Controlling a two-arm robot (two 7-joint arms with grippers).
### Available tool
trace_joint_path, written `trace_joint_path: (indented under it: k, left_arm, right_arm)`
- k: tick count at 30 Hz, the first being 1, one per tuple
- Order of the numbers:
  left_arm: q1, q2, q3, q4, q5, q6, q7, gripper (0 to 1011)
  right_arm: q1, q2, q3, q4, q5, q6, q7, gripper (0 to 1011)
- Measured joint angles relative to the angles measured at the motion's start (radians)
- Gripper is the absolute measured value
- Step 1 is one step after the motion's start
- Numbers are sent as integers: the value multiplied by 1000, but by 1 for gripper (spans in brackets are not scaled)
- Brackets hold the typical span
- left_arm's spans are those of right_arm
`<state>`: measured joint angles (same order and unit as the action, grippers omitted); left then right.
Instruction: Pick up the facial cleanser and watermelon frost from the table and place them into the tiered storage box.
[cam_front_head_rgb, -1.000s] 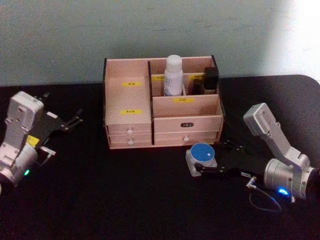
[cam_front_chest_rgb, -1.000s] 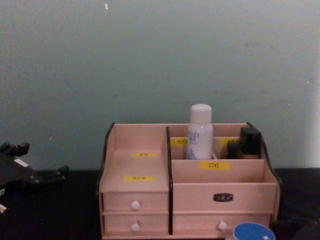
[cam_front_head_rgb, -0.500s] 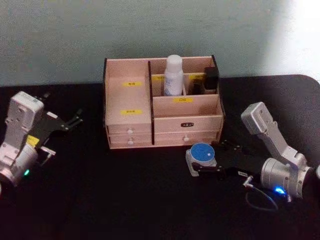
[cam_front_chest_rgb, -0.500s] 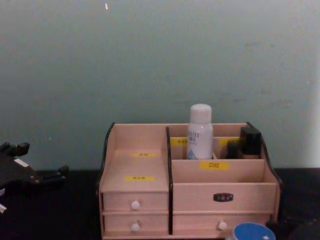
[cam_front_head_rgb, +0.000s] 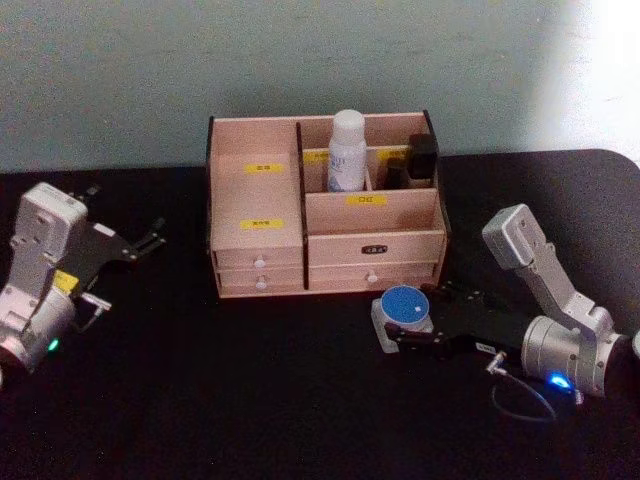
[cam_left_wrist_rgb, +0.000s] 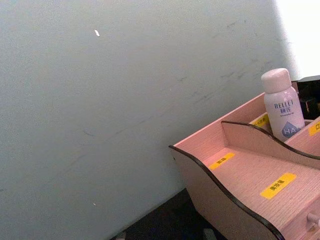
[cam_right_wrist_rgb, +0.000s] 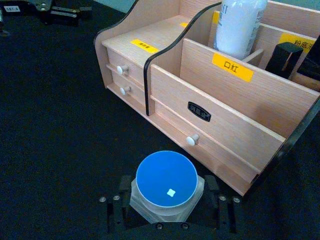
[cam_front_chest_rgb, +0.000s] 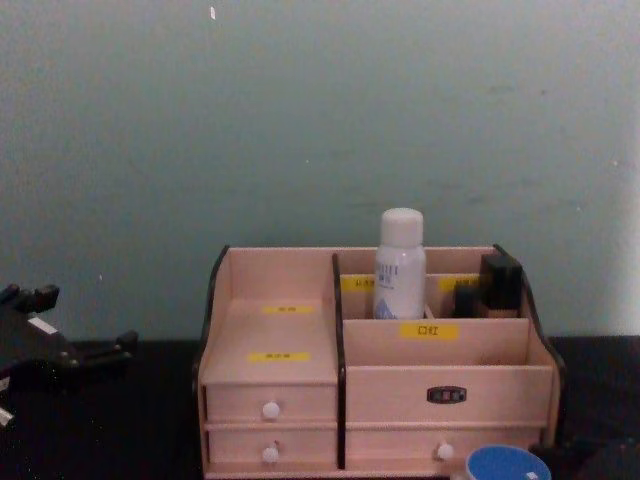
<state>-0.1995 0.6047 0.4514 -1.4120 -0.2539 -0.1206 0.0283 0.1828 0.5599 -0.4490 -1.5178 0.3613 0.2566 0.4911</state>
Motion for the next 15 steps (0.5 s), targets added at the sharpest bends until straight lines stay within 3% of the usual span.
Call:
trace_joint_path:
  k: [8, 15]
  left_arm:
    - [0, 0, 0, 0, 0, 0, 0, 1001]
    - [0, 0, 0, 0, 0, 0, 0, 1001]
  right_arm:
    - [0, 0, 1, 0, 0, 0, 1, 737]
    - [0, 0, 1, -1, 0, 0, 1, 712]
